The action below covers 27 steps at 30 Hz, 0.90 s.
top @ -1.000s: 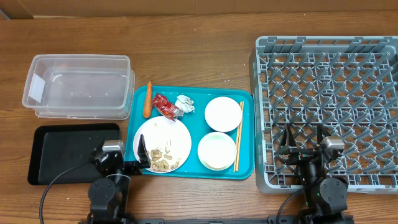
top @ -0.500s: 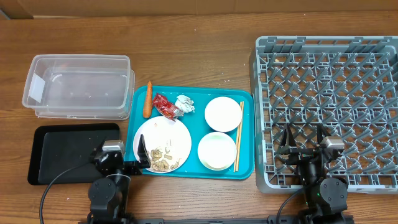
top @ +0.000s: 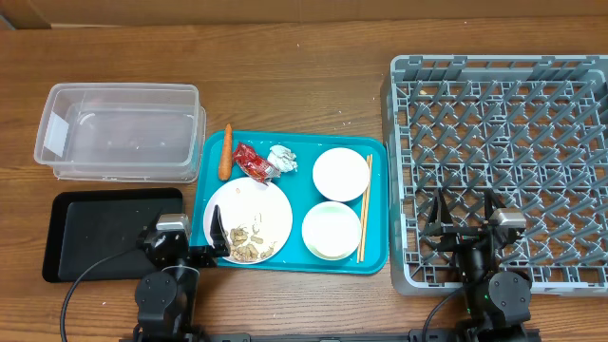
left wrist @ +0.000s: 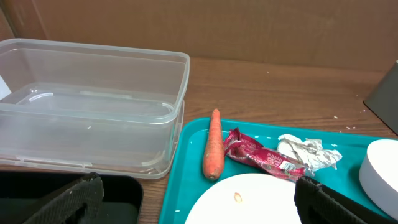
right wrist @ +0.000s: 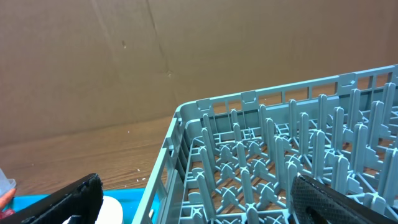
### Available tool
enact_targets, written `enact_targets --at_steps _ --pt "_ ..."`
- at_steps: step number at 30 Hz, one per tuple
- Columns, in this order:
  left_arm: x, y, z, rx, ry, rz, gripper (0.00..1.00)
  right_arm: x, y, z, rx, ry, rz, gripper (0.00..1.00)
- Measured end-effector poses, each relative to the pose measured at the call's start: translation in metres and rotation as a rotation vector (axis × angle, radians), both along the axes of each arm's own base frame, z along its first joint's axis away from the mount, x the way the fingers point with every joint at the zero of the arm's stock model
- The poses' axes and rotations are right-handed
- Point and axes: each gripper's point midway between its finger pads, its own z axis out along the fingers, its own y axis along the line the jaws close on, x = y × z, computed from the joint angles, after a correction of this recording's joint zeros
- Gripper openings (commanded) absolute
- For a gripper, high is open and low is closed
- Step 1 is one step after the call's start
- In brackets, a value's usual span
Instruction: Sort waste into correct bins and load items into the dishwasher
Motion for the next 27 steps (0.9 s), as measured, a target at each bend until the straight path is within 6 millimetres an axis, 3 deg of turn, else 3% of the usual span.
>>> enact_targets --at_steps 27 --pt "0.0012 0.0007 0.0057 0.003 -0.024 0.004 1.00 0.0000 0.0000 0.0000 0.000 0.000 0.000 1.00"
